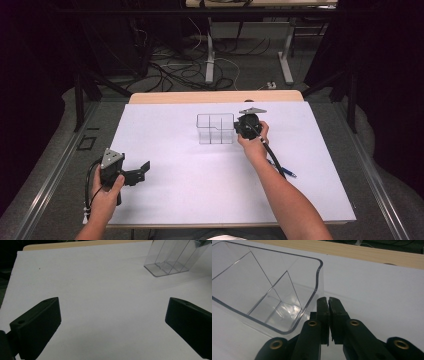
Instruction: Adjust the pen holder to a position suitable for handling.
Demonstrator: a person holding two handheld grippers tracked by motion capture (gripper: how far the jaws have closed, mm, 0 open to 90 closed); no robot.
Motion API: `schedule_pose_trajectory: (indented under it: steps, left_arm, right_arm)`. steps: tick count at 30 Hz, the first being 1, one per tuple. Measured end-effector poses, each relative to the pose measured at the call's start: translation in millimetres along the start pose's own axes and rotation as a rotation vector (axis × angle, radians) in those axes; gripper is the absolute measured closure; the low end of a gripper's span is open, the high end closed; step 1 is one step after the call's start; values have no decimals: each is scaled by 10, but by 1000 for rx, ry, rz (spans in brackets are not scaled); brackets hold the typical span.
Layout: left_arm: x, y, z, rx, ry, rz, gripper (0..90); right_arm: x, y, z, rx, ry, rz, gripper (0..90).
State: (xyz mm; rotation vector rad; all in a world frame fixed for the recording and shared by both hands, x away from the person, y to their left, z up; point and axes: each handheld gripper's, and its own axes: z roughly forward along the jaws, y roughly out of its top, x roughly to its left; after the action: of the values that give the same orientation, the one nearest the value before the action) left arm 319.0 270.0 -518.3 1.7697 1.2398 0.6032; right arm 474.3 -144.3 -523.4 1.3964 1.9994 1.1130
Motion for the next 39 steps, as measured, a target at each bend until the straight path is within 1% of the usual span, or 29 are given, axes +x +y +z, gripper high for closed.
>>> schedule_pose_trajectory:
  steps: [3,6,7,12,16,19,21,22,24,27,31,34,36,39]
  left_arm:
    - [3,0,-2,-1,2,-3,2]
    - [3,2,-3,-1,2,-4,2]
    - [3,2,-3,-1,2,-3,2]
    - [2,2,-2,-1,1,-4,2]
    - [4,3,-6,-3,2,-4,2]
    - [3,3,-7,-4,2,-4,2]
    - [2,3,-6,-3,2,-3,2]
    - [2,3,-7,-2,2,-3,2]
    - [1,3,-7,-2,1,-3,2]
    - [2,5,-9,-2,2,-2,2]
    - [2,3,-9,-3,2,-2,2]
    - [2,4,-11,-2,2,-2,2]
    - [1,4,-11,-2,2,-2,2]
    - [1,4,-11,-1,2,-3,2]
  right_arm:
    - [3,14,-34,-2,-5,-19,836]
    - [1,37,-78,-14,-7,-24,811]
    - [3,47,-98,-12,-10,-18,802]
    - [-7,91,-187,-15,-11,-39,751]
    - [-17,133,-264,-26,0,-56,708]
    - [-13,158,-313,-18,11,-60,655]
    - [5,174,-367,-11,18,-80,617]
    - [5,174,-367,-11,18,-80,617]
    - [12,185,-398,-15,22,-106,588]
    - [36,201,-453,-11,32,-118,552]
    - [46,219,-524,-21,34,-152,506]
    - [58,229,-581,-29,46,-155,483]
    - [59,235,-620,-38,48,-171,469]
    - [65,244,-681,-48,51,-177,447]
